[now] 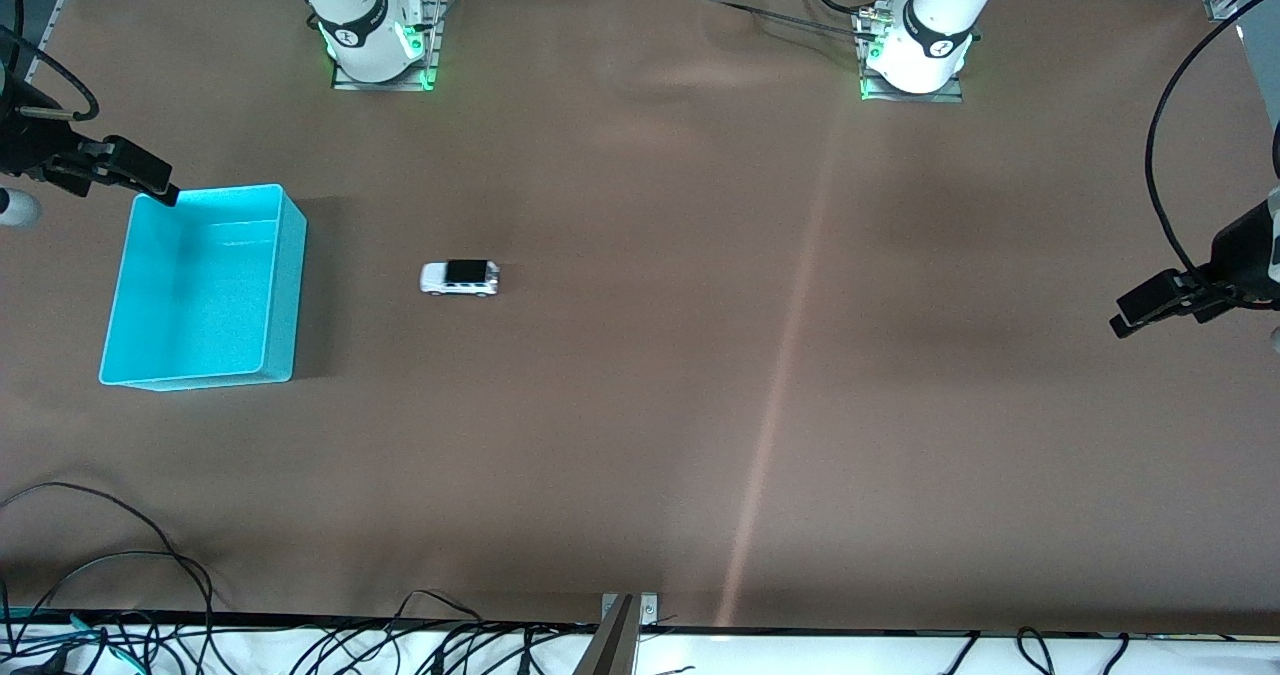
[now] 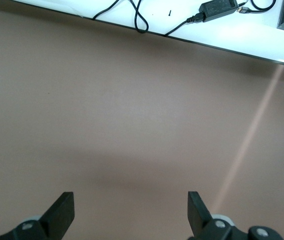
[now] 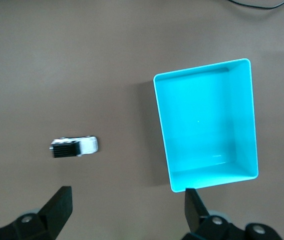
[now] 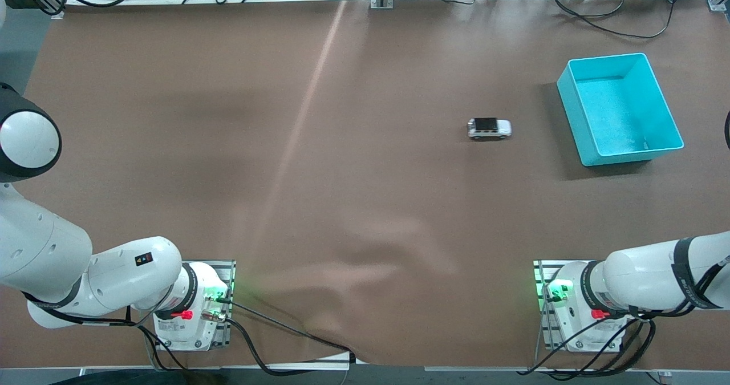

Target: Wind and store white jeep toy

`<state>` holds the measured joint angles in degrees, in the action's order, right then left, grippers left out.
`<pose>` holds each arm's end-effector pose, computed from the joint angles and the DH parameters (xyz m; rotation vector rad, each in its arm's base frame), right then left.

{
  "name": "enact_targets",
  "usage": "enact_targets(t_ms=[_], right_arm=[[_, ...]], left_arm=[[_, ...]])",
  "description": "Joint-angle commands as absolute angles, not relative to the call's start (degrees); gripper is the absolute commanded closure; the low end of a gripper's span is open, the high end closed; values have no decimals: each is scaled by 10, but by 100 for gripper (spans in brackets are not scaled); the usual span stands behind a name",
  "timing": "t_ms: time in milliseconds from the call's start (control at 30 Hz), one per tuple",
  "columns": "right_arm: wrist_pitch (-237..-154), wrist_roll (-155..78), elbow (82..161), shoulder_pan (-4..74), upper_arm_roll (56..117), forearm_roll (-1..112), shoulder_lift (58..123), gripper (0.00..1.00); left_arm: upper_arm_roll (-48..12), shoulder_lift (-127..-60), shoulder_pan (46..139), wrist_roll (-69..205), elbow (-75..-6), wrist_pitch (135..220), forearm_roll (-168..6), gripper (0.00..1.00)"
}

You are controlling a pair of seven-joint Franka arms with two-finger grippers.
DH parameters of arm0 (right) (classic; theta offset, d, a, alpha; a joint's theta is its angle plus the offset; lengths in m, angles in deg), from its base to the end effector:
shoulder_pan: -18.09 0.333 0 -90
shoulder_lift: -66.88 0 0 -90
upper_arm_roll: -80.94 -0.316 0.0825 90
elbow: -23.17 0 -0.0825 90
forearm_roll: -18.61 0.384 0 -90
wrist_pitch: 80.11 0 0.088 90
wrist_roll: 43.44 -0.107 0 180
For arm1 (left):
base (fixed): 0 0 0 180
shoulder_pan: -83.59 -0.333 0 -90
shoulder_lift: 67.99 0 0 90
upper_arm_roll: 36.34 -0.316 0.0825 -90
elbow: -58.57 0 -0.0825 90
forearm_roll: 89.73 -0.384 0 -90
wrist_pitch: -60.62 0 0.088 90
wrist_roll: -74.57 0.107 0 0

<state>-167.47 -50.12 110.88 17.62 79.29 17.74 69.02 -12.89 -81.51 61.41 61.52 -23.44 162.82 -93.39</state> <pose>0.5612 0.0096 0.6185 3.1202 -0.1504 -0.0662 0.6398 0.0210 0.5807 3.0718 0.3281 0.2026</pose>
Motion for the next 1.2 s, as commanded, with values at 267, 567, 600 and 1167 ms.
enact_targets(t_ms=[267,567,600,1167], right_arm=[[-1671,-506,1097,176,794,186,694,0],[-1670,-506,1097,176,794,186,694,0],[-1670,-506,1097,176,794,186,694,0],[-1672,-506,1097,176,794,186,694,0]], left_arm=[[-133,-819,617,637,-219,1554,-928,0],[-138,-821,614,637,-223,1554,-924,0],[-138,-821,612,637,-223,1554,-923,0],[-155,-820,606,638,-224,1556,-909,0]])
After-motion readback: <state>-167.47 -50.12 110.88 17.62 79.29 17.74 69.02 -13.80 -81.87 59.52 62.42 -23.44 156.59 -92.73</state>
